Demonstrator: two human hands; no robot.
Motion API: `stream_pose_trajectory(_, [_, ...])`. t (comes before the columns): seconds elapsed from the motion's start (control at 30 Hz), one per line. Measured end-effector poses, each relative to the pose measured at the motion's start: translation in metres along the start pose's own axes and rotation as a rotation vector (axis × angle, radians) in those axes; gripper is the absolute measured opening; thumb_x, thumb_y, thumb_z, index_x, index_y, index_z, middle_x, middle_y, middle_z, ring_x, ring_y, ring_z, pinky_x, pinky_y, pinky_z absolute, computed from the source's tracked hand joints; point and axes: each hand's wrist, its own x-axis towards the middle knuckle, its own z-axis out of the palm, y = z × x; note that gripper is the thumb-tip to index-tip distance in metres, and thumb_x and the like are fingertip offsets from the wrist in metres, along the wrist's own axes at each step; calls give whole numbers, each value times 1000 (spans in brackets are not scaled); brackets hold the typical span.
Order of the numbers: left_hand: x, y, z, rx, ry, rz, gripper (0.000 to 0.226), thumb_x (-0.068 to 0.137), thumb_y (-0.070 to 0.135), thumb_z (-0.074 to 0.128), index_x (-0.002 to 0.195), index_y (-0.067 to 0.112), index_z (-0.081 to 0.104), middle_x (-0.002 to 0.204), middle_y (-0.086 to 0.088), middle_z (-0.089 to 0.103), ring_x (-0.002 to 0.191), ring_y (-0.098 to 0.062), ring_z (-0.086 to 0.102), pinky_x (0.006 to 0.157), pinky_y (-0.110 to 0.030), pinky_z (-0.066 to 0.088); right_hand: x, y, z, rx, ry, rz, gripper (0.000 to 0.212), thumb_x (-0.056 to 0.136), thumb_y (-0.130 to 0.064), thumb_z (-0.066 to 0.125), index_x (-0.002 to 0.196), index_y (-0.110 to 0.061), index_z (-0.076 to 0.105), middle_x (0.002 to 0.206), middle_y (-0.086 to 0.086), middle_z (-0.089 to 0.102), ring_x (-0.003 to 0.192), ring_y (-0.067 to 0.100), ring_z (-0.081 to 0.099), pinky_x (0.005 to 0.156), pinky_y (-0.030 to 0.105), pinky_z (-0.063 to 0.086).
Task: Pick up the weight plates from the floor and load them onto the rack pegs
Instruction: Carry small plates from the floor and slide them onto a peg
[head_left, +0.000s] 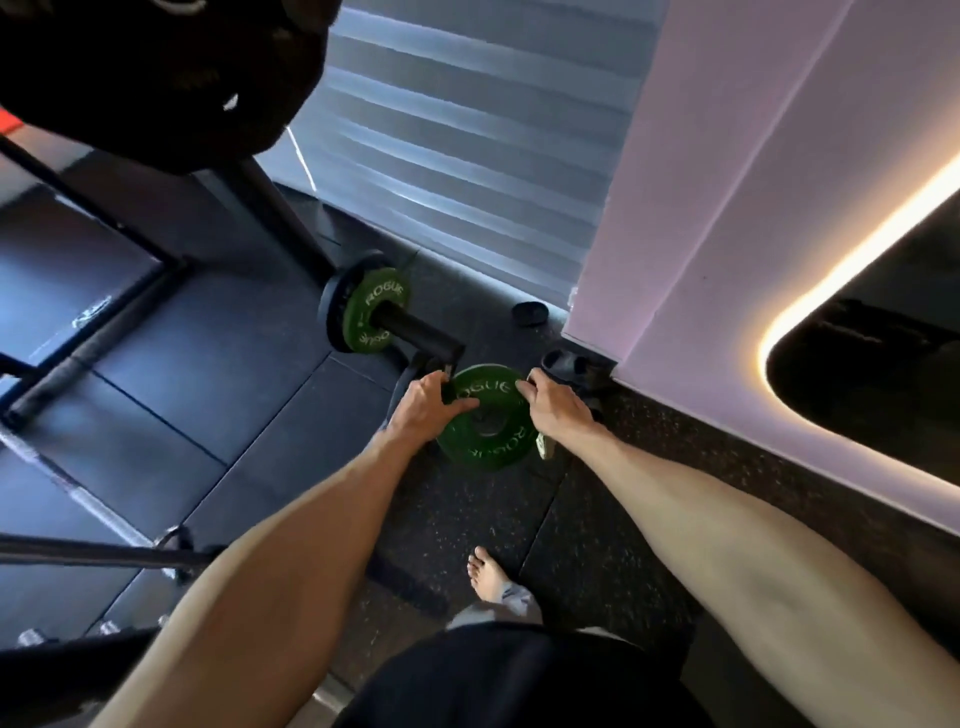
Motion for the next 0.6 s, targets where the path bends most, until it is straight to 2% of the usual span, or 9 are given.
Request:
stream_pose_trajectory(0.23, [43, 1, -16, -59, 103, -101, 45, 78, 47, 76, 95, 7, 60, 89, -11, 67, 79, -27, 65, 72, -45, 55, 78, -27, -18, -86, -96, -87, 29, 104, -50, 30, 102, -25, 42, 108, 15, 66, 100, 37, 62, 72, 42, 41])
stream_pose_trajectory(0.4, [63, -2, -20, -117, 191, -149, 43, 75, 48, 77, 99, 15, 65, 90, -4, 71, 79, -21, 68, 72, -43, 57, 118, -38, -24, -119, -172, -141, 23, 105, -45, 28, 105, -26, 42, 94, 11, 65, 86, 33, 64, 64, 39, 39])
stream_pose_trajectory(0.5, [70, 2, -21, -95, 258, -189, 40, 75, 48, 77, 94, 15, 65, 85, -4, 69, 76, -23, 66, 70, -41, 56, 136, -44, -28, -118, -194, -207, 26, 105, -46, 28, 106, -25, 43, 91, 11, 64, 85, 33, 64, 64, 38, 38])
stream_pose_trajectory(0.6, [76, 6, -22, -90, 311, -237, 38, 76, 48, 76, 91, 16, 64, 83, -3, 69, 74, -22, 65, 70, -42, 56, 154, -54, -34, -102, -271, -244, 27, 105, -46, 30, 109, -25, 46, 84, 9, 62, 73, 32, 65, 54, 35, 34])
